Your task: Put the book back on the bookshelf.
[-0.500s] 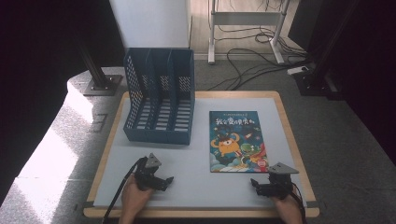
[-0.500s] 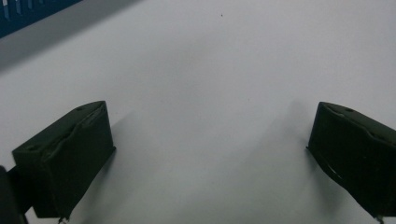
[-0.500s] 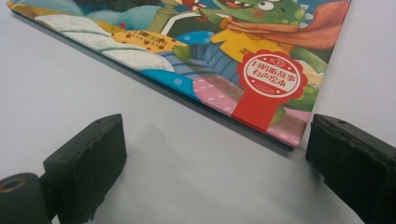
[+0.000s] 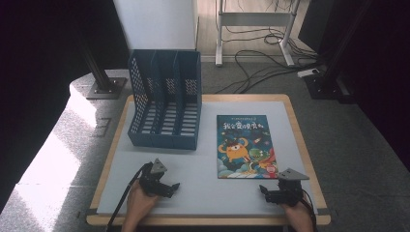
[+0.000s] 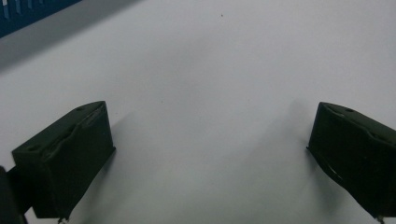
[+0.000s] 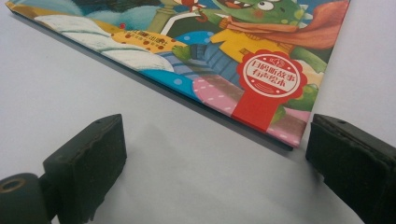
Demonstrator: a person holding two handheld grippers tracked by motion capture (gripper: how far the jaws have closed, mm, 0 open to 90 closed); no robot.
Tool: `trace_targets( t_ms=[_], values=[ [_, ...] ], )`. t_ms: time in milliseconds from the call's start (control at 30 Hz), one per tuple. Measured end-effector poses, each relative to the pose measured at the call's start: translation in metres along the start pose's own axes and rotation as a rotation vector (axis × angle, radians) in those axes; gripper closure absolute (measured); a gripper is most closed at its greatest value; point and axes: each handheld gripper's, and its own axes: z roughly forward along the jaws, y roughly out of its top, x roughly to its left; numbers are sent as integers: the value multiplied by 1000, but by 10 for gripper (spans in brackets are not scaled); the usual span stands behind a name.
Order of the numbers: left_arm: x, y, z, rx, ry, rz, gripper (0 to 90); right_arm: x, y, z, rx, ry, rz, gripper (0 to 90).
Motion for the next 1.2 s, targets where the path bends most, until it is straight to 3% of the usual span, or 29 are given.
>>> trace_targets(
  t_ms=[100,167,233,467,733,833,1033,1067,1100,1200],
  values=[
    [-2,2,0,-6,-5,0,0,0,1,0,5,-1,1,45],
    [-6,7,3,-16,-38,0,0,-1,1,0,10,5,-2,45],
    [-8,9,5,-19,-39,3,0,-1,2,0,15,6,-3,46],
    [-21,25,14,-24,-104,33,0,-3,3,-1,31,26,3,0],
    [-27,43,18,-62,-156,26,0,-17,13,-6,17,-6,0,0],
    [-33,54,24,-63,-160,56,0,-25,22,-5,10,-23,-11,0],
    [-42,72,39,-50,-167,96,0,-32,28,3,28,-10,-22,0],
    [-42,72,39,-50,-167,96,0,-32,28,3,28,-10,-22,0],
    [-43,78,44,-50,-194,86,0,-34,30,7,28,-10,-25,0],
    [-46,84,49,-53,-191,94,0,-37,31,11,30,-1,-25,0]
  ],
)
